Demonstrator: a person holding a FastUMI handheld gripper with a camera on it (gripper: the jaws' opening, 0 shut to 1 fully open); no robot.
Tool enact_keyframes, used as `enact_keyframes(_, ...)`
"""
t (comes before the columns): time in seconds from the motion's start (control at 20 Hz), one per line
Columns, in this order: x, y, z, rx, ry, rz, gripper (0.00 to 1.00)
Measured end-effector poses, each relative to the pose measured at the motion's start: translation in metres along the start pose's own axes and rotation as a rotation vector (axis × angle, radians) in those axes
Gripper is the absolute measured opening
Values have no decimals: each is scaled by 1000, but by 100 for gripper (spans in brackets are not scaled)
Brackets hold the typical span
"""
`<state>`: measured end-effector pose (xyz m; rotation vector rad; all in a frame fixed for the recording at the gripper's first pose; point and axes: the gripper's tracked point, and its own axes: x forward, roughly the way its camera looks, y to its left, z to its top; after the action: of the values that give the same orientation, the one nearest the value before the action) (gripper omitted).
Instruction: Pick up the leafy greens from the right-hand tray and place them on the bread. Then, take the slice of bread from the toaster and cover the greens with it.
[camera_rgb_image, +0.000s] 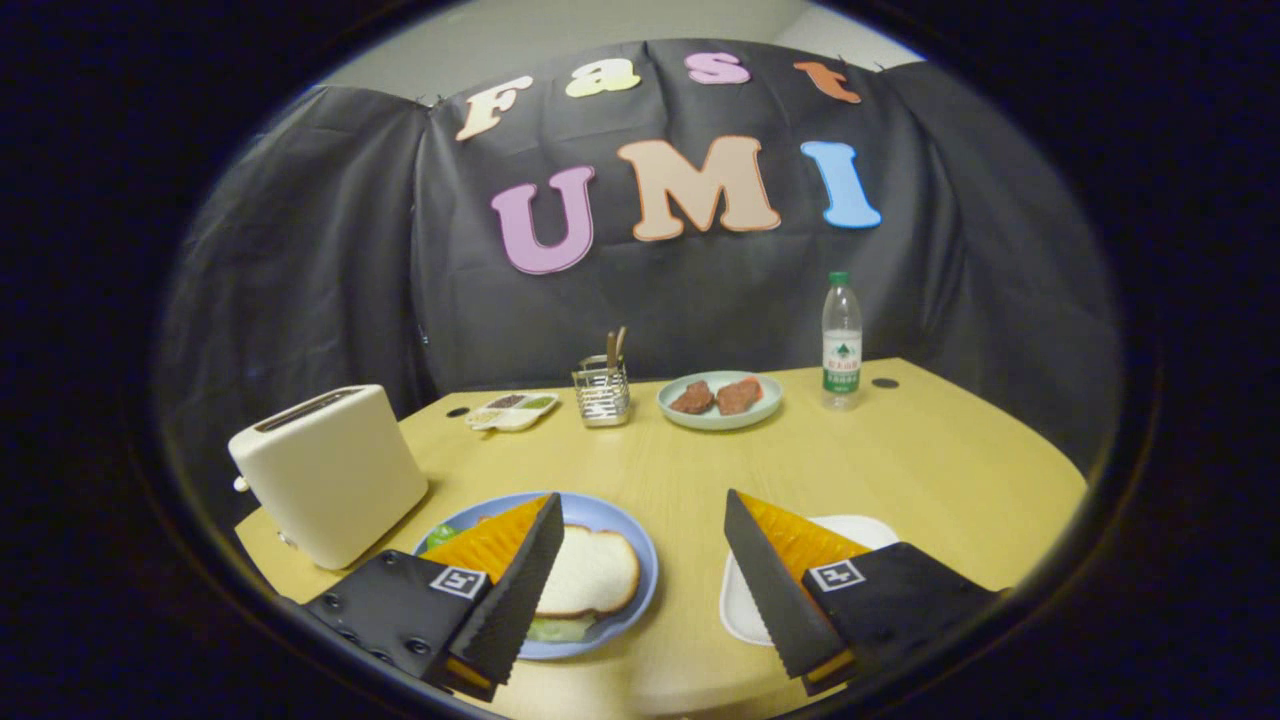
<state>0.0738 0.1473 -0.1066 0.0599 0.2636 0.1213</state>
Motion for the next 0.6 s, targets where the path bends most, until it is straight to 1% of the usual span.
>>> enact_keyframes(0.2,-8,-24,56,-52,-92,-32,100)
enact_keyframes(0.4,-24,-33,114,-96,-216,-27,100)
enact_keyframes(0.55,-34,-36,136,-172,-288,-39,100)
enact_keyframes(0.6,-38,-35,137,-174,-306,-40,100)
